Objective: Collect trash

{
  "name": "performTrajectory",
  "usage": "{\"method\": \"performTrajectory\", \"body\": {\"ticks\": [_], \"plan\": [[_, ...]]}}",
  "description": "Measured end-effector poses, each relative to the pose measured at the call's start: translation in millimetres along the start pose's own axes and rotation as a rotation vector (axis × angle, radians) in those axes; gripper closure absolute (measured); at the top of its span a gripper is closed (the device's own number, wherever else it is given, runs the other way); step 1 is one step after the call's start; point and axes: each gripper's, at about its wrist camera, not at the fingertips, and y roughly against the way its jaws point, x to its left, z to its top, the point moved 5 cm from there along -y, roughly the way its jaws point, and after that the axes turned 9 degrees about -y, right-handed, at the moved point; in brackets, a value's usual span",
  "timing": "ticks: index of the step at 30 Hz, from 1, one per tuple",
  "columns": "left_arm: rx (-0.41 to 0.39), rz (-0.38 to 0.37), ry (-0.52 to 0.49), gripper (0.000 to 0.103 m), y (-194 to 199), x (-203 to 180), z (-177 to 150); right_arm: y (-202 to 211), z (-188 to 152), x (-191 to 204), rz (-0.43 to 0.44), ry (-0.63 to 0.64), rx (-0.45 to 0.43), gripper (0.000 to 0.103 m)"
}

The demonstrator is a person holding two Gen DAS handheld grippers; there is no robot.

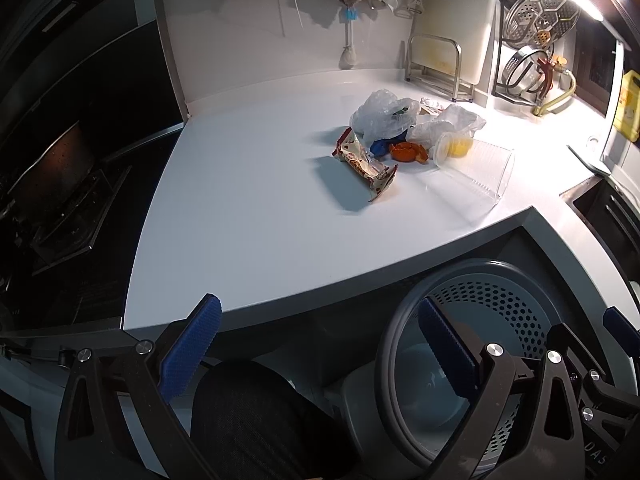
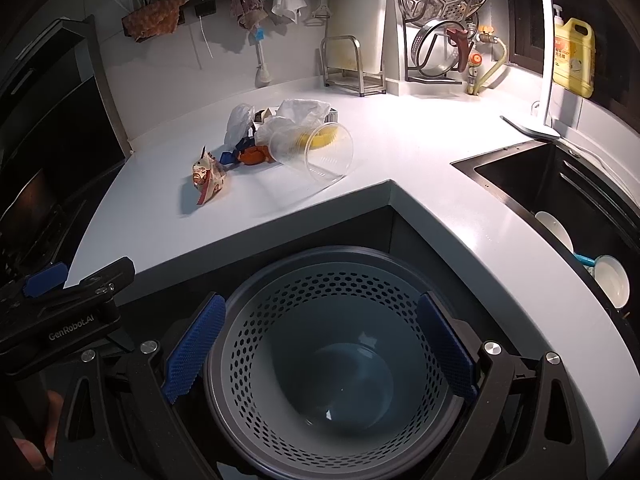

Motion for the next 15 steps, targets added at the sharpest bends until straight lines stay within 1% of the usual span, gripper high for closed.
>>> {"method": "performTrajectory", "body": {"ticks": [15], "plan": [[0.003, 0.0, -0.004, 0.006, 1.3, 2.5, 1.6, -0.1, 0.6, 0.0, -0.004, 0.002, 0.0, 0.011]]}}
